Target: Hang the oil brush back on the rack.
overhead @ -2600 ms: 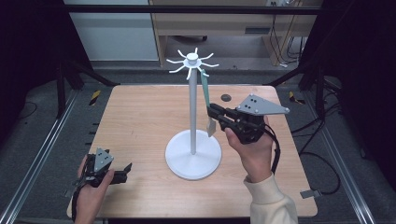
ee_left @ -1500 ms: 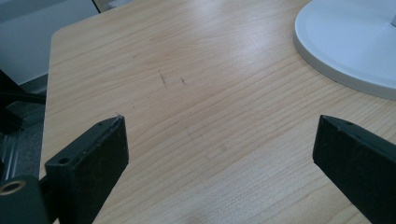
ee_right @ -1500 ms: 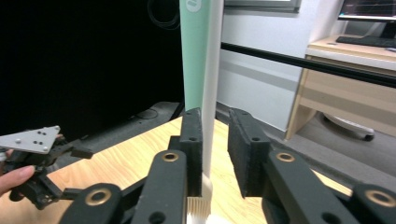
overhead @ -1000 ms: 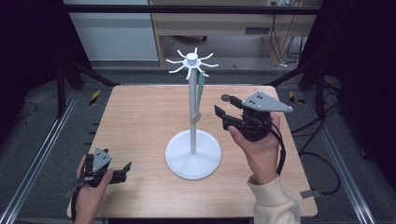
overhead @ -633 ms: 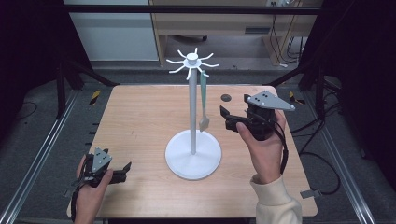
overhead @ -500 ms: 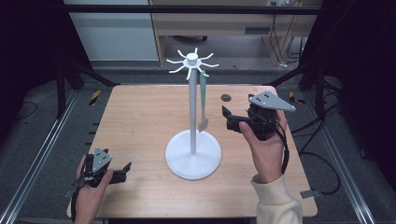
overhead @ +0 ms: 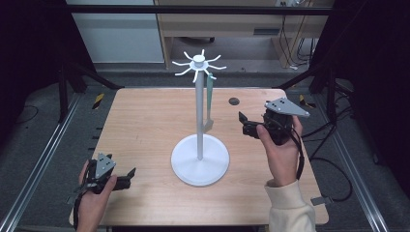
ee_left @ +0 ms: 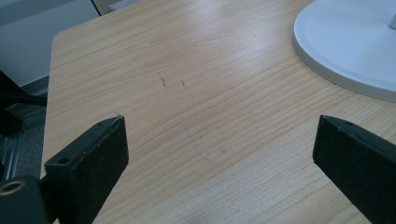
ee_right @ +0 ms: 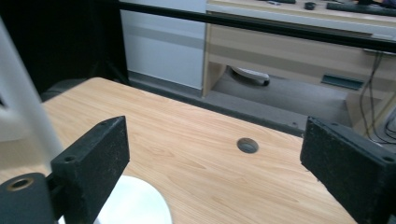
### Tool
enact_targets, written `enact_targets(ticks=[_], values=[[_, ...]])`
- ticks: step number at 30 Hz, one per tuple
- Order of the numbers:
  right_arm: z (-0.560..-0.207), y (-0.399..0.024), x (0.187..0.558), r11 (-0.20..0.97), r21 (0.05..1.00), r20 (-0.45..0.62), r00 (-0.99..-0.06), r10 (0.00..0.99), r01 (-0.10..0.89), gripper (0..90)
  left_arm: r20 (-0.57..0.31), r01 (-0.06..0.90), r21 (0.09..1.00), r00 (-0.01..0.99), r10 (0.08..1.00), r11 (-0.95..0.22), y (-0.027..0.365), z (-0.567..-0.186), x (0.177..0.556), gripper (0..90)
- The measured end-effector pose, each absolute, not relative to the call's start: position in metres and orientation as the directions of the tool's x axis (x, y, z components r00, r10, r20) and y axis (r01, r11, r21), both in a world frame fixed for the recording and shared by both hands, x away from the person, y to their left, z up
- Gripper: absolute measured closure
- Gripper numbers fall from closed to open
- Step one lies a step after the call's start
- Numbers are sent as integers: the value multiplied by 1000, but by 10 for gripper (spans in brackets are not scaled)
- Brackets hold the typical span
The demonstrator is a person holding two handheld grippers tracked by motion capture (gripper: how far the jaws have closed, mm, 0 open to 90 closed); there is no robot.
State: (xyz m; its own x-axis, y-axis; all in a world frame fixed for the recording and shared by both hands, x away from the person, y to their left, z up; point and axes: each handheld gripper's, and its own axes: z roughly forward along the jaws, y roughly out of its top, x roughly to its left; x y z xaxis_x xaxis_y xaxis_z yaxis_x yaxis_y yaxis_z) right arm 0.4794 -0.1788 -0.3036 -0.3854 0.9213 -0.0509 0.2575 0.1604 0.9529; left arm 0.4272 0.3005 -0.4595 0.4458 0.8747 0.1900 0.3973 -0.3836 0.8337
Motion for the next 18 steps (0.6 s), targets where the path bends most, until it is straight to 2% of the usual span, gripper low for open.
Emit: enact_targets(ticks=[4, 18], values=[[-313, -186, 483, 176, 953, -78, -365, 928, 245, 116, 191, 397, 833, 446, 874, -385, 300, -459, 427, 30], [-350, -206, 503, 216, 917, -93, -349, 933, 334, 128, 192, 397, 833, 447, 874, -386, 300, -459, 427, 31]])
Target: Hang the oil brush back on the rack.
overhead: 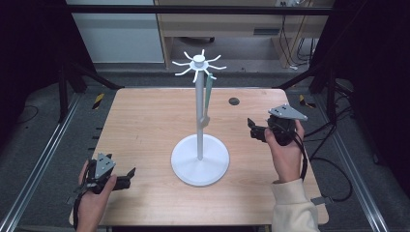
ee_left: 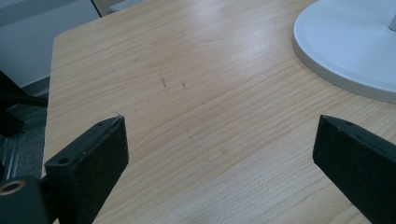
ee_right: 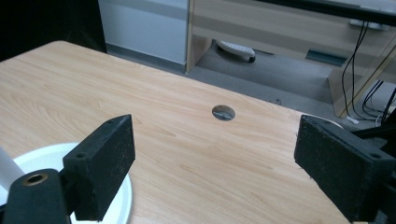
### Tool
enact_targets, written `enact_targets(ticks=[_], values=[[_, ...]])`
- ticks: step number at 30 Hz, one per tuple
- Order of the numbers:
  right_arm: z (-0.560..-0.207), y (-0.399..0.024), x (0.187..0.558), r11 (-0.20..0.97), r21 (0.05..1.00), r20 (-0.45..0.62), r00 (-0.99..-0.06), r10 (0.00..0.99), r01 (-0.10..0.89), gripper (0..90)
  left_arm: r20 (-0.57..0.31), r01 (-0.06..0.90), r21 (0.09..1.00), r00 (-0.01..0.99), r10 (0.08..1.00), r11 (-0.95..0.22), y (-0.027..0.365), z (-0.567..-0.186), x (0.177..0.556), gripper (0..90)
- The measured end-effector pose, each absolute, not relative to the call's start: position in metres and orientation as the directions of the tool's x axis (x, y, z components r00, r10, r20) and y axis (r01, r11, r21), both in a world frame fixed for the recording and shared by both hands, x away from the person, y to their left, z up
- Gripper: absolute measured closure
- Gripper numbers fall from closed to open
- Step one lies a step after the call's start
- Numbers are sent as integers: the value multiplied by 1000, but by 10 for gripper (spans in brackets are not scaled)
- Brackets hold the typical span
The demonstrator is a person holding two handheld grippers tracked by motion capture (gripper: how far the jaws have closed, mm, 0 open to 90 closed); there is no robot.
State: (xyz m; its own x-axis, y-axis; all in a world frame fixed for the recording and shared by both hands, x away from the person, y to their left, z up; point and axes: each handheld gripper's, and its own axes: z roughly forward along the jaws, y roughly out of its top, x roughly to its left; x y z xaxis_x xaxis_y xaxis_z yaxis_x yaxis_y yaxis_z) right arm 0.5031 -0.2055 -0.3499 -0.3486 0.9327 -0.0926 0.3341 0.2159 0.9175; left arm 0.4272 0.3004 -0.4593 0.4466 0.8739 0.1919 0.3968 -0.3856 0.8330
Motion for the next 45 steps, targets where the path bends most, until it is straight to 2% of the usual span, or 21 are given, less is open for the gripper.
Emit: enact_targets(ticks=[14, 24, 45], values=[[-383, -215, 517, 233, 879, -82, -349, 933, 416, 130, 193, 395, 832, 451, 871, -389, 300, -459, 427, 30], [-403, -214, 524, 267, 827, -65, -387, 920, 495, 144, 193, 395, 832, 453, 871, -390, 300, -459, 427, 30], [-432, -204, 530, 281, 793, -29, -427, 904, 540, 144, 198, 393, 829, 456, 867, -397, 299, -460, 427, 30]])
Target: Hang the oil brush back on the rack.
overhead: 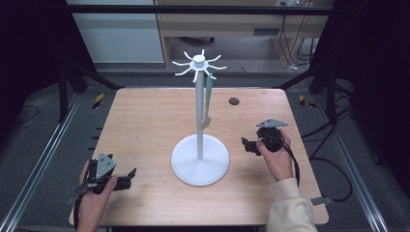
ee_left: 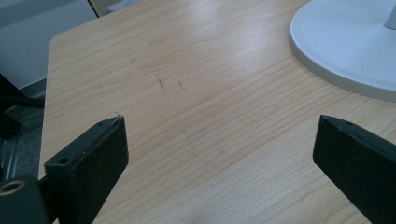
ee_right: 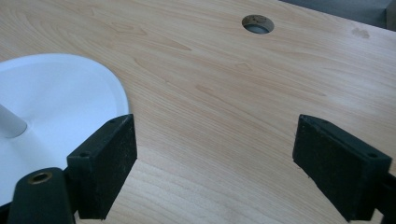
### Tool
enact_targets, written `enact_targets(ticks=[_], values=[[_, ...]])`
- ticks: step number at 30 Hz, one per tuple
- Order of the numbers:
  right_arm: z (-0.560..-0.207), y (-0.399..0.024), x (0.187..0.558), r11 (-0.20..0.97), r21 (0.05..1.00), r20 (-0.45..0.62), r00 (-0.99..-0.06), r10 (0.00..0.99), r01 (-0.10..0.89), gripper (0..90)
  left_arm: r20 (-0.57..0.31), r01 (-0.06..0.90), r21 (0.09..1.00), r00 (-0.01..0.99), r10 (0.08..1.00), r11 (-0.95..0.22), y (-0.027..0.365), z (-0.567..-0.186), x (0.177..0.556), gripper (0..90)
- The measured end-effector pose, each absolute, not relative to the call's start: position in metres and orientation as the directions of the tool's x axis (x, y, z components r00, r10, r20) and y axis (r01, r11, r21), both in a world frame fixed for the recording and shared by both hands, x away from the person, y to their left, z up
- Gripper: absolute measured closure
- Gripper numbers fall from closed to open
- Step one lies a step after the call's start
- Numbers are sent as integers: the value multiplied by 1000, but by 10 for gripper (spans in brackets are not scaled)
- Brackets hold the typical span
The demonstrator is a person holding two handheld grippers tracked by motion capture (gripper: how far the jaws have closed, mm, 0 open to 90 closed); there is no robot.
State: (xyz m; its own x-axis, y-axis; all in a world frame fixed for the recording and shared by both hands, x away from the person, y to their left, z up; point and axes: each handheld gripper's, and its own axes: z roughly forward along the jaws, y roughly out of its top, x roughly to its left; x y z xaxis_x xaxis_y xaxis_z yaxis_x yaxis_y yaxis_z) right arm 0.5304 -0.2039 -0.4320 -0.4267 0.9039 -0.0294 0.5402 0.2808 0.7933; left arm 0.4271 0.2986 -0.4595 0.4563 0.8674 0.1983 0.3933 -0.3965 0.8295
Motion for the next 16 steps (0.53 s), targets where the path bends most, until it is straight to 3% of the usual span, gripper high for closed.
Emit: enact_targets(ticks=[16], values=[[-458, -192, 537, 298, 766, -10, -452, 892, 570, 138, 201, 394, 827, 459, 865, -402, 298, -460, 427, 30]])
